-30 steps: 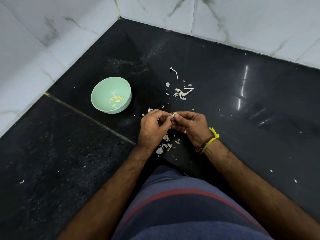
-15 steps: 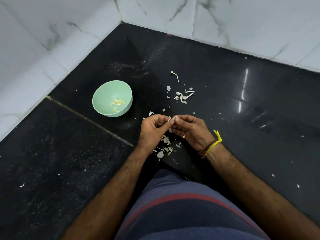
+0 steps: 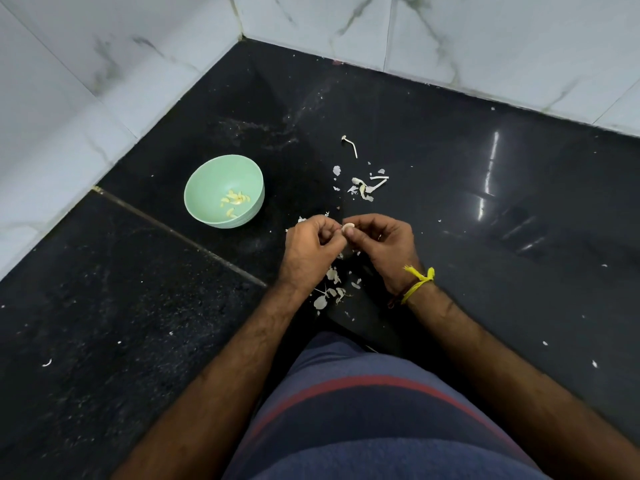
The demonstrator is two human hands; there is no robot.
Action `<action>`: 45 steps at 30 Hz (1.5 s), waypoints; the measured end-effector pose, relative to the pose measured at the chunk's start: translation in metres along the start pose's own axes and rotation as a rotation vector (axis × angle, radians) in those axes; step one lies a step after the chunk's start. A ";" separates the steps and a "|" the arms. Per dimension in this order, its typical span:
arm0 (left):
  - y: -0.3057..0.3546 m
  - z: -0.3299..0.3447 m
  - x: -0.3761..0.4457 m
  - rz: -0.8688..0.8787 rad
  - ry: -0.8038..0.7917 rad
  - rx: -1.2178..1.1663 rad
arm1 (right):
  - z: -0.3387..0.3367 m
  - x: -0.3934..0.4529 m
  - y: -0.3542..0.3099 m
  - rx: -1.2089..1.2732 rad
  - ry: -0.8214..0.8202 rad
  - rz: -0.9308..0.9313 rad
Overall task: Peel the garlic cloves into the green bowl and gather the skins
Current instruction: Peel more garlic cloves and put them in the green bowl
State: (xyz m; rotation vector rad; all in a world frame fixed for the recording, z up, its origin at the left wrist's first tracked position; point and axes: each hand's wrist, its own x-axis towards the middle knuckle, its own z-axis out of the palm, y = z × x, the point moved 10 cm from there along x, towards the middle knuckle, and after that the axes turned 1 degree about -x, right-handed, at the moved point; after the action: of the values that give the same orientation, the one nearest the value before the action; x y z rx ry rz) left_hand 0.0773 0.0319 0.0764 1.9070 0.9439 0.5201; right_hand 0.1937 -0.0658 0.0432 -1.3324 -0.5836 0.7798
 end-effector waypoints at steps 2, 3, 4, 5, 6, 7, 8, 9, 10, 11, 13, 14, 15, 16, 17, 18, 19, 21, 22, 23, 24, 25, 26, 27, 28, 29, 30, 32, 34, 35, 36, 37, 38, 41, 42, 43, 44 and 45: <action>0.001 0.002 -0.001 -0.008 -0.013 -0.007 | -0.001 0.000 0.002 0.015 0.023 0.020; 0.002 0.003 -0.002 -0.009 -0.019 -0.018 | 0.000 0.000 0.007 0.070 0.031 0.057; 0.002 0.005 -0.003 -0.009 -0.021 -0.036 | 0.002 -0.001 0.013 0.163 0.033 0.113; 0.002 0.006 -0.004 -0.009 -0.021 -0.061 | 0.006 -0.002 0.021 0.273 0.028 0.182; 0.001 0.007 -0.004 -0.011 -0.020 -0.086 | 0.009 -0.004 0.028 0.371 0.016 0.250; -0.001 0.008 -0.005 -0.013 -0.023 -0.111 | 0.012 -0.005 0.032 0.435 0.001 0.304; -0.003 0.010 -0.007 -0.023 -0.029 -0.137 | 0.014 -0.007 0.035 0.469 -0.013 0.346; -0.005 0.012 -0.008 -0.039 -0.038 -0.173 | 0.016 -0.008 0.037 0.487 -0.025 0.377; -0.009 0.014 -0.009 -0.066 -0.045 -0.219 | 0.017 -0.009 0.038 0.503 -0.037 0.400; -0.012 0.016 -0.010 -0.099 -0.052 -0.270 | 0.017 -0.011 0.039 0.519 -0.044 0.417; -0.018 0.021 -0.012 -0.184 -0.070 -0.373 | 0.018 -0.012 0.038 0.535 -0.058 0.425; -0.022 0.023 -0.012 -0.236 -0.083 -0.418 | 0.017 -0.012 0.037 0.525 -0.057 0.414; -0.026 0.025 -0.013 -0.286 -0.096 -0.452 | 0.016 -0.012 0.036 0.502 -0.050 0.394; -0.030 0.026 -0.013 -0.319 -0.104 -0.460 | 0.013 -0.012 0.035 0.470 -0.036 0.366; -0.032 0.025 -0.012 -0.328 -0.107 -0.442 | 0.009 -0.011 0.034 0.434 -0.015 0.332; -0.033 0.022 -0.011 -0.312 -0.097 -0.397 | 0.004 -0.009 0.032 0.392 0.010 0.294; -0.033 0.018 -0.009 -0.277 -0.076 -0.342 | 0.000 -0.008 0.029 0.340 0.033 0.252; -0.030 0.007 -0.006 -0.201 -0.003 -0.246 | -0.007 -0.005 0.022 0.232 0.058 0.177; -0.028 0.002 -0.004 -0.173 0.034 -0.223 | -0.008 -0.005 0.018 0.197 0.062 0.157; -0.026 -0.002 -0.003 -0.150 0.066 -0.211 | -0.009 -0.005 0.015 0.174 0.065 0.147; -0.024 -0.006 -0.001 -0.135 0.091 -0.202 | -0.010 -0.004 0.012 0.149 0.069 0.138; -0.023 -0.007 0.000 -0.130 0.106 -0.200 | -0.010 -0.004 0.009 0.119 0.077 0.127; -0.022 -0.008 0.000 -0.134 0.116 -0.198 | -0.011 -0.004 0.006 0.087 0.087 0.112; -0.022 -0.008 0.001 -0.139 0.120 -0.197 | -0.011 -0.004 0.004 0.068 0.096 0.100; -0.021 -0.007 0.000 -0.140 0.120 -0.193 | -0.012 -0.004 0.003 0.062 0.106 0.095; -0.022 -0.005 0.000 -0.140 0.111 -0.195 | -0.013 -0.004 0.003 0.065 0.115 0.096; -0.022 -0.003 -0.001 -0.136 0.094 -0.207 | -0.014 -0.004 0.004 0.076 0.125 0.102; -0.020 0.005 -0.002 -0.115 0.028 -0.285 | -0.016 -0.004 0.006 0.126 0.135 0.123; -0.019 0.012 -0.003 -0.111 -0.037 -0.377 | -0.017 -0.004 0.009 0.192 0.140 0.137; -0.017 0.014 -0.003 -0.108 -0.063 -0.412 | -0.016 -0.004 0.010 0.215 0.140 0.139; -0.014 0.016 -0.004 -0.100 -0.085 -0.444 | -0.016 -0.004 0.011 0.228 0.140 0.142; -0.012 0.018 -0.005 -0.097 -0.098 -0.464 | -0.015 -0.005 0.013 0.235 0.139 0.146; -0.013 0.019 -0.006 -0.100 -0.103 -0.477 | -0.015 -0.005 0.014 0.241 0.140 0.149; -0.013 0.017 -0.005 -0.097 -0.088 -0.471 | -0.012 -0.005 0.017 0.272 0.122 0.149; -0.013 0.015 -0.004 -0.086 -0.077 -0.457 | -0.010 -0.005 0.018 0.289 0.105 0.149; -0.010 0.012 -0.003 -0.062 -0.058 -0.429 | -0.008 -0.005 0.018 0.307 0.085 0.149; -0.007 0.008 -0.003 -0.023 -0.033 -0.388 | -0.005 -0.005 0.017 0.320 0.066 0.150; -0.002 0.004 -0.002 0.027 -0.001 -0.330 | -0.003 -0.005 0.017 0.325 0.053 0.150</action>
State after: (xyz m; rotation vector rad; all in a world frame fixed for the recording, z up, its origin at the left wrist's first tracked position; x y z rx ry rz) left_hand 0.0780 0.0284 0.0730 1.6235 0.7784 0.6480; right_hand 0.1901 -0.0712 0.0266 -1.0997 -0.3011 0.9166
